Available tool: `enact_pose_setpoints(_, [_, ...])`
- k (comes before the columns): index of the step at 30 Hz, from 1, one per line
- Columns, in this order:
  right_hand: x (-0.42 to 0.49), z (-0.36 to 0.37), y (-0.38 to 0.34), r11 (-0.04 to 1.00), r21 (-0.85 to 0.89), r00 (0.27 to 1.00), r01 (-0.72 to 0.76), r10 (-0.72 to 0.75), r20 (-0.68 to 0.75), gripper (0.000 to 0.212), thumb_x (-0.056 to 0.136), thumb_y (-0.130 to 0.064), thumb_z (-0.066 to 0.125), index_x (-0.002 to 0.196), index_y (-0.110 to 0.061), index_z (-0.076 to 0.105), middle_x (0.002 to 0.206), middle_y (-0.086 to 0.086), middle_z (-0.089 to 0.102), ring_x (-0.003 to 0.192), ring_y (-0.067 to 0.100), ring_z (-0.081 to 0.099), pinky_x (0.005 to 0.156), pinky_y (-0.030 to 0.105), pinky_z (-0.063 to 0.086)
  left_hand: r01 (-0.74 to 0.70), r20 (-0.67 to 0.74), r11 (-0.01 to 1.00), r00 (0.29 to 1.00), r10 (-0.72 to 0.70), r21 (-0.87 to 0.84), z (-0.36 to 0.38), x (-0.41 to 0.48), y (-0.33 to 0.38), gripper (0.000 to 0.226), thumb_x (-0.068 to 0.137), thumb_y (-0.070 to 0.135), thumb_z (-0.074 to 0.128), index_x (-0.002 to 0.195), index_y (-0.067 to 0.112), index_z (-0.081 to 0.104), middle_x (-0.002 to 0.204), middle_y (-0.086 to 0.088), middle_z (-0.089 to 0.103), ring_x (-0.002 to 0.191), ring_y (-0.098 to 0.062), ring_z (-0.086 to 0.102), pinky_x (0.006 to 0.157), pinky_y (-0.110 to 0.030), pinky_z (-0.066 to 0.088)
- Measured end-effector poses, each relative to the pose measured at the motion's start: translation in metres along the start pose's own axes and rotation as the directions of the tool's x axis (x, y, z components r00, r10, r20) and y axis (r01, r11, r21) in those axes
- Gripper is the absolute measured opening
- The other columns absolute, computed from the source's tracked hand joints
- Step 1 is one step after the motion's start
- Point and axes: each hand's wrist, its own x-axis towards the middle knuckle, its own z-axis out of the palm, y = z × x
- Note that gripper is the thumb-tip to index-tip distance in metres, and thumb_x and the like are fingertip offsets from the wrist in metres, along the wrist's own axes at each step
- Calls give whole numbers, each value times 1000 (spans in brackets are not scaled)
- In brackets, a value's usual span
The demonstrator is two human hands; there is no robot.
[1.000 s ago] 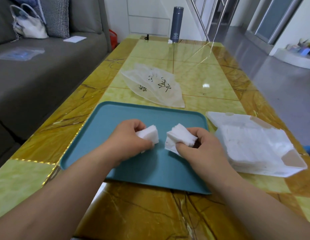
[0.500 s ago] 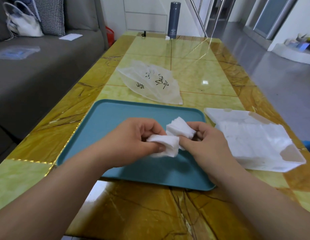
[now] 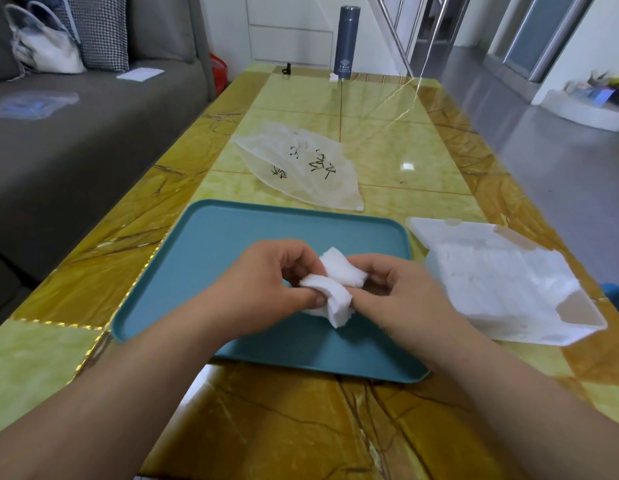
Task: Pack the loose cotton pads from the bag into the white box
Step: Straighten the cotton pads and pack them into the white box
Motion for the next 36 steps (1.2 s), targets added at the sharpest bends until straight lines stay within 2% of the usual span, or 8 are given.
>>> enact_pose_setpoints(8, [-6, 0, -4, 981, -192, 998, -15, 27, 63, 69, 70, -40, 93, 128, -42, 56, 116, -22, 67, 105, -7, 63, 90, 16, 52, -5, -71, 1000, 997, 7, 26, 11, 8, -6, 23, 74, 13, 89, 83, 22, 70, 76, 12, 73, 60, 2, 61, 56, -10, 46])
enact_pose_setpoints(11, [-3, 4, 0, 975, -223, 1000, 19, -20, 0, 52, 81, -24, 84, 125, -35, 59, 116, -16, 67, 106, 0, 64, 97, 26, 54, 13, -78, 998, 997, -8, 69, 14, 10, -12, 40, 68, 29, 93, 95, 30, 64, 78, 15, 70, 61, -2, 62, 60, -18, 49])
enact_pose_setpoints(14, [-2, 0, -2, 974, -224, 998, 34, -22, 54, 47, 86, -10, 74, 127, -31, 61, 115, -16, 68, 104, -1, 65, 92, 15, 51, 58, -20, 992, 998, -57, 109, 13, 9, -12, 64, 66, 36, 94, 118, 41, 55, 80, 11, 70, 64, -1, 63, 64, -21, 48])
enact_pose_setpoints(19, [-4, 1, -2, 979, -202, 997, 28, -12, 80, 50, 87, 4, 62, 125, -29, 62, 111, -13, 69, 100, -3, 63, 81, 5, 47, 28, 80, 984, 996, -43, 176, 14, 7, -7, 34, 73, 32, 89, 101, 33, 69, 75, 3, 71, 63, -7, 64, 60, -29, 50])
enact_pose_setpoints(23, [-5, 10, -4, 996, -79, 999, -37, 39, 25, 65, 91, 8, 56, 143, -31, 51, 129, -9, 61, 106, -8, 58, 79, -2, 43, 66, 65, 983, 995, -78, 173, 17, 9, -9, 30, 77, 35, 85, 98, 31, 64, 71, 5, 69, 58, -4, 59, 55, -23, 44])
enact_pose_setpoints(28, [-8, 29, -9, 993, 82, 996, -85, 81, 48, 87, 85, 18, 42, 155, -34, 39, 144, -1, 47, 107, -3, 53, 73, 0, 44, 30, 82, 990, 996, -41, 135, 29, 3, -11, 33, 85, 36, 74, 113, 36, 56, 87, 15, 69, 79, -2, 66, 71, -31, 53])
enact_pose_setpoints(32, [-7, 23, -13, 989, 113, 995, -96, 91, 51, 86, 87, 15, 45, 157, -36, 37, 137, -1, 51, 96, 1, 55, 61, 2, 45, 33, 40, 995, 999, -37, 93, 20, 3, -6, 32, 83, 35, 80, 109, 36, 62, 84, 14, 71, 75, -1, 66, 68, -24, 52])
enact_pose_setpoints(36, [-12, 8, -21, 997, 74, 999, -27, 29, -21, 77, 84, -3, 63, 151, -34, 44, 140, -9, 58, 121, 1, 59, 97, 16, 53, 27, -36, 1000, 999, -27, -2, 10, -3, 8, 32, 80, 30, 86, 105, 35, 67, 99, 12, 66, 84, -5, 62, 64, -13, 47])
